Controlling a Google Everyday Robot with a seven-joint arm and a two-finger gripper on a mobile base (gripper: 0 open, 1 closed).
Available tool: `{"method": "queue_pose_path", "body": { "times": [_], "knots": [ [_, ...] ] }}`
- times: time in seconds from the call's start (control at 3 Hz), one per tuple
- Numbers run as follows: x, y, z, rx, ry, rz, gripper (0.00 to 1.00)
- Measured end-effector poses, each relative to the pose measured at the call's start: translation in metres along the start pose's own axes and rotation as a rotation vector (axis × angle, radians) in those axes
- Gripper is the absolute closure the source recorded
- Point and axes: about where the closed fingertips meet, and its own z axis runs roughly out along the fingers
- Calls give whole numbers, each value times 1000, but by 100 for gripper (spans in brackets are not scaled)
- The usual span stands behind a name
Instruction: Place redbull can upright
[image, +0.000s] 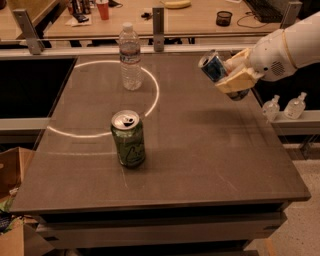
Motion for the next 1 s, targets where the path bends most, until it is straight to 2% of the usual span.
{"method": "queue_pose_path", "body": {
  "times": [0.33,0.67,1.0],
  "knots": [
    [-6,11,6,-84,-244,55,100],
    [-20,23,5,-159,-435,83,100],
    [-22,33,8,-193,-532,98,100]
  ]
}}
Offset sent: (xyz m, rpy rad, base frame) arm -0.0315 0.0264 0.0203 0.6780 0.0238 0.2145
